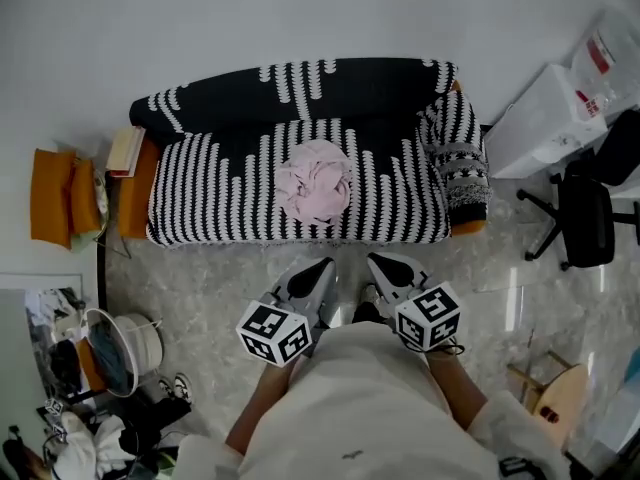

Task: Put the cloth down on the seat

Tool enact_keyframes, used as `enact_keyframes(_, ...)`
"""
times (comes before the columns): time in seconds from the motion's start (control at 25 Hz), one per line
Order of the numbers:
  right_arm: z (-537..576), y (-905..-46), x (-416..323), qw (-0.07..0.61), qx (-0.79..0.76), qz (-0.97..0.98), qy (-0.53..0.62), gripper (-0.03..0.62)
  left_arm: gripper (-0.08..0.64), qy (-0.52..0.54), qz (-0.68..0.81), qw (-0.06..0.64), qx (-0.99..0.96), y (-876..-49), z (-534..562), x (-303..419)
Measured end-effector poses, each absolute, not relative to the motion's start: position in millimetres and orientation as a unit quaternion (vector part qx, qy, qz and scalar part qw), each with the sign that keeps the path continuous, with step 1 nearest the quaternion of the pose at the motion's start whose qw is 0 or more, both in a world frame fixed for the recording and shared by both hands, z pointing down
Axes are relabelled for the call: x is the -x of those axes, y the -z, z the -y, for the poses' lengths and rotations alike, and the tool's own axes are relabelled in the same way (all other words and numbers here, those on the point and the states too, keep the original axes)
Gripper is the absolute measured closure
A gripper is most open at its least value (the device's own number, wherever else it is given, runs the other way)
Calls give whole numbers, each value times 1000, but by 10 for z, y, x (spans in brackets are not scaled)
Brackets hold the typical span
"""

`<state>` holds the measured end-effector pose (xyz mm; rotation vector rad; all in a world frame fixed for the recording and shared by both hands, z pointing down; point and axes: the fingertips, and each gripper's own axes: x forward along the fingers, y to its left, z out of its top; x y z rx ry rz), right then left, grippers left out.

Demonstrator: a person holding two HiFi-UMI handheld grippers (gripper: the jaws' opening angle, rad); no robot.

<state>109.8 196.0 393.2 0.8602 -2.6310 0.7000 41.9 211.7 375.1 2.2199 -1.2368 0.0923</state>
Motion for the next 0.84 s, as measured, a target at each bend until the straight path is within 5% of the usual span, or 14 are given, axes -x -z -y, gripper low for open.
enact_keyframes(0.84,-2354,-3940,-722,149,-265,923,-237,586,548,-29,472,322,-820,-3918,-2477,-106)
